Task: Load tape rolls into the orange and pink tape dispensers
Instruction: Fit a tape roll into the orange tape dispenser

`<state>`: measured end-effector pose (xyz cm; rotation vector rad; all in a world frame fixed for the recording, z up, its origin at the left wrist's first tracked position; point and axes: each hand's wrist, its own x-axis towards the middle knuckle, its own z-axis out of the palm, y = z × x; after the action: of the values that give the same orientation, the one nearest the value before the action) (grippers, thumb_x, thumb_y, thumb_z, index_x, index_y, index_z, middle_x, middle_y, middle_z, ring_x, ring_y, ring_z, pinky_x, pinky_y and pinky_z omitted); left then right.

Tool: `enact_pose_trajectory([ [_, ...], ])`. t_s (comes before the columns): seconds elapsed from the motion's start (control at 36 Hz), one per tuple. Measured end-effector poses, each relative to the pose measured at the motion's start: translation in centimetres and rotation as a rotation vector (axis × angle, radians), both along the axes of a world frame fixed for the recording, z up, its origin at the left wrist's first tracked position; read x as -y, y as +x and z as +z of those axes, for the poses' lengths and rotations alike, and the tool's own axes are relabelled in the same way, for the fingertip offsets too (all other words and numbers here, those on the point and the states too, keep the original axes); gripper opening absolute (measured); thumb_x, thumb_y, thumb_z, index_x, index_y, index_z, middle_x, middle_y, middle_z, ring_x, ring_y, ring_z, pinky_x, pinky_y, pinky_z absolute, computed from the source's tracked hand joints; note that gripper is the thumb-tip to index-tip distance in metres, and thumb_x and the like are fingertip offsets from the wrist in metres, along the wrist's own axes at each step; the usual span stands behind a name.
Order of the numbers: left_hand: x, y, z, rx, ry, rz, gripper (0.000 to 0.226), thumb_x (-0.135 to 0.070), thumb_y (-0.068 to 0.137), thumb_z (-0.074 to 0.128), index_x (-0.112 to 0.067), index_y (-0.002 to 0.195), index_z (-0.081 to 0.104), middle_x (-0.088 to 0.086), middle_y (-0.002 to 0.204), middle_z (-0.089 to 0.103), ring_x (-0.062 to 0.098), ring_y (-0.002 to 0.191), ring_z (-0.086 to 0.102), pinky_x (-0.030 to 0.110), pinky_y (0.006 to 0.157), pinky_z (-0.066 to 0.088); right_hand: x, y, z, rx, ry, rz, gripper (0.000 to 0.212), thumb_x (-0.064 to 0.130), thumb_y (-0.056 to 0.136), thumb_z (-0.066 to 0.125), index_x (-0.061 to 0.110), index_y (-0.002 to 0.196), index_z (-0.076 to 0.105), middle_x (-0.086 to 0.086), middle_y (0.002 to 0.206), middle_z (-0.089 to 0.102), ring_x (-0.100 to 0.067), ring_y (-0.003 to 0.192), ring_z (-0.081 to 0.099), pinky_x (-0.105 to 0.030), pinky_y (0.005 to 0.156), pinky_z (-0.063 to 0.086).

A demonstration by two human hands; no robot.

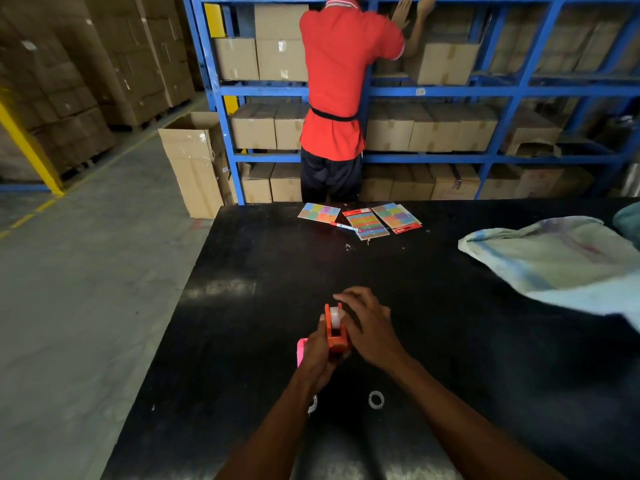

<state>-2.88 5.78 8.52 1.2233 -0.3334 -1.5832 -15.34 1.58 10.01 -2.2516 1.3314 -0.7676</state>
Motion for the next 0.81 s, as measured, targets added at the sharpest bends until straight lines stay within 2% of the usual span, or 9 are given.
enact_pose_trajectory([
  [0.08, 0.2, 0.1, -0.3, -0.004, 0.019, 0.039, 0.025, -0.034, 0.098, 0.051, -0.017, 0.088, 0.066, 0.014, 0.093, 0.068, 0.029, 0.09, 0.064, 0.049, 0.092, 0.052, -0.1, -0.3, 0.2, -0.078, -0.015, 0.094, 0.04, 0.044, 0.091, 0.055, 0.041, 0.13, 0.05, 0.018, 0.136, 0.045, 0.001, 0.129, 0.035, -0.035, 0.109, 0.021],
  [0.14, 0.2, 0.1, -0.7, -0.004, 0.028, 0.069, 0.027, -0.034, 0.097, 0.053, -0.016, 0.083, 0.068, 0.013, 0.088, 0.068, 0.029, 0.087, 0.064, 0.053, 0.097, 0.05, -0.3, -0.3, 0.3, -0.126, -0.023, 0.109, 0.043, 0.047, 0.087, 0.061, 0.042, 0.128, 0.05, 0.021, 0.133, 0.048, 0.003, 0.128, 0.034, -0.032, 0.107, 0.015],
  [0.25, 0.0, 0.1, -1.0, 0.061, 0.034, 0.057, 0.033, -0.039, 0.096, 0.053, -0.011, 0.094, 0.071, 0.018, 0.099, 0.073, 0.029, 0.088, 0.069, 0.041, 0.076, 0.057, -0.3, 0.2, 0.7, -0.182, -0.075, 0.079, 0.039, 0.045, 0.086, 0.062, 0.038, 0.124, 0.054, 0.017, 0.128, 0.052, -0.002, 0.125, 0.04, -0.033, 0.107, 0.013],
  [0.31, -0.1, 0.1, -0.9, 0.082, 0.039, 0.048, 0.034, -0.04, 0.098, 0.049, -0.012, 0.094, 0.069, 0.016, 0.094, 0.072, 0.027, 0.084, 0.068, 0.038, 0.071, 0.056, -0.3, 0.4, 1.0, -0.225, -0.065, 0.077, 0.04, 0.042, 0.086, 0.063, 0.037, 0.124, 0.054, 0.014, 0.129, 0.053, -0.004, 0.126, 0.041, -0.039, 0.111, 0.012],
  [0.36, -0.2, 0.1, -0.7, 0.08, 0.065, 0.051, 0.033, -0.039, 0.098, 0.049, -0.012, 0.093, 0.068, 0.014, 0.091, 0.071, 0.028, 0.086, 0.068, 0.038, 0.072, 0.055, -0.3, 0.6, 1.3, -0.262, -0.034, 0.082, 0.04, 0.04, 0.086, 0.064, 0.036, 0.125, 0.054, 0.013, 0.13, 0.054, -0.006, 0.128, 0.04, -0.044, 0.115, 0.011],
  [0.47, -0.5, 0.3, -0.4, 0.069, 0.08, 0.024, 0.03, -0.039, 0.097, 0.051, -0.014, 0.094, 0.067, 0.016, 0.101, 0.069, 0.033, 0.101, 0.065, 0.045, 0.087, 0.053, 0.0, 0.5, 1.5, -0.247, -0.048, 0.085, 0.032, 0.038, 0.087, 0.064, 0.036, 0.118, 0.059, 0.014, 0.124, 0.059, -0.005, 0.125, 0.045, -0.045, 0.115, 0.01],
  [0.58, -0.7, 0.2, 0.0, 0.067, 0.085, 0.031, 0.031, -0.04, 0.096, 0.051, -0.013, 0.099, 0.067, 0.016, 0.102, 0.07, 0.03, 0.098, 0.065, 0.041, 0.079, 0.052, 0.4, 0.3, 1.5, -0.243, -0.091, 0.095, 0.023, 0.039, 0.089, 0.06, 0.036, 0.112, 0.061, 0.015, 0.118, 0.062, -0.004, 0.121, 0.047, -0.043, 0.114, 0.01],
  [0.69, -0.6, 0.0, 0.3, 0.118, 0.117, -0.012, 0.024, -0.036, 0.097, 0.051, -0.013, 0.097, 0.061, 0.016, 0.104, 0.065, 0.03, 0.097, 0.063, 0.044, 0.084, 0.053, 0.5, 0.3, 1.9, -0.268, -0.132, 0.085, 0.014, 0.037, 0.092, 0.057, 0.034, 0.103, 0.064, 0.014, 0.11, 0.065, -0.006, 0.116, 0.05, -0.043, 0.112, 0.012],
  [0.81, -1.0, -0.3, 0.3, 0.084, 0.132, -0.022, 0.03, -0.041, 0.098, 0.048, -0.015, 0.101, 0.06, 0.014, 0.1, 0.065, 0.027, 0.091, 0.062, 0.037, 0.069, 0.051, 0.5, 0.4, 2.4, -0.287, -0.109, 0.097, 0.013, 0.036, 0.093, 0.054, 0.033, 0.101, 0.063, 0.013, 0.109, 0.064, -0.007, 0.116, 0.049, -0.044, 0.112, 0.012],
])
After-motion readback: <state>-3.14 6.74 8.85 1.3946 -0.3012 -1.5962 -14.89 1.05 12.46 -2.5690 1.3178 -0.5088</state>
